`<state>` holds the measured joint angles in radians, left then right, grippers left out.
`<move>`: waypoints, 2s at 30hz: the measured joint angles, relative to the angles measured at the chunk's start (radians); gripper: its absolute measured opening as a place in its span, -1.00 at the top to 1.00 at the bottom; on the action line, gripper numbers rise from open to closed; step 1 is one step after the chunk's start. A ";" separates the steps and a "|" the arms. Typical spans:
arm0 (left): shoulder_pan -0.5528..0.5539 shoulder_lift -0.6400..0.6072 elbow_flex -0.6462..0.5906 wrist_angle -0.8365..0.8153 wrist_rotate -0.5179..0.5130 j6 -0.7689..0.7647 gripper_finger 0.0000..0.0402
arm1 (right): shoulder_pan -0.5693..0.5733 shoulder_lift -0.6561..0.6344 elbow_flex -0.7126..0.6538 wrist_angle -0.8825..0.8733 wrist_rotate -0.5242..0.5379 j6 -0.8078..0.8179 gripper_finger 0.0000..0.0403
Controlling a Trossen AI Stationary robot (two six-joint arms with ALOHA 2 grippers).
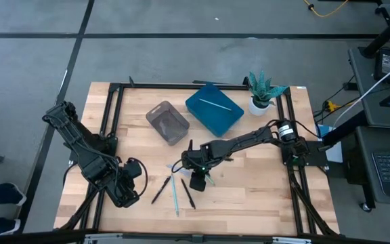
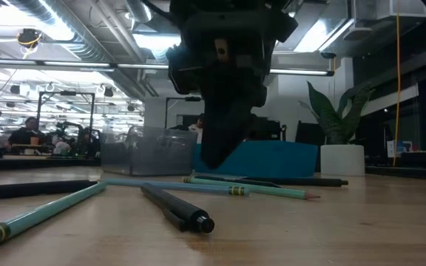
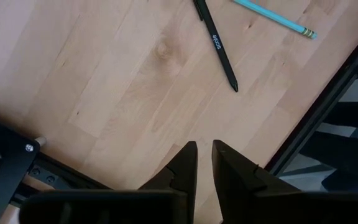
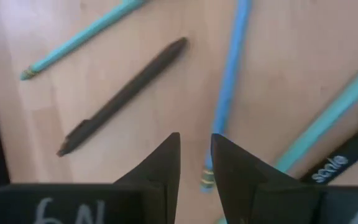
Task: Sort pens & pencils
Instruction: Put the blue pencil into the blue bin
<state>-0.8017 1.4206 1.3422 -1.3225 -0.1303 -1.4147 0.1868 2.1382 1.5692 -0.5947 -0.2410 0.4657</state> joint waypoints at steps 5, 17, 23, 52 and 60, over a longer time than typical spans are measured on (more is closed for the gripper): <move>0.000 0.000 0.000 0.012 0.000 0.000 0.78 | 0.002 0.026 0.000 0.012 -0.005 -0.004 0.54; 0.000 0.000 0.000 0.027 -0.007 0.000 0.78 | 0.001 0.049 0.000 0.039 -0.008 -0.004 0.54; 0.000 0.000 0.000 0.027 -0.012 0.000 0.78 | 0.001 0.050 0.029 0.042 -0.070 -0.002 0.54; 0.001 0.000 0.000 0.030 -0.018 0.003 0.78 | 0.001 0.089 0.185 -0.205 0.103 -0.210 0.54; 0.001 0.000 0.000 0.030 -0.019 0.003 0.78 | -0.005 0.107 0.184 -0.189 0.091 -0.219 0.54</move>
<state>-0.8005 1.4204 1.3422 -1.2926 -0.1491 -1.4113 0.1822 2.2452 1.7535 -0.7838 -0.1505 0.2470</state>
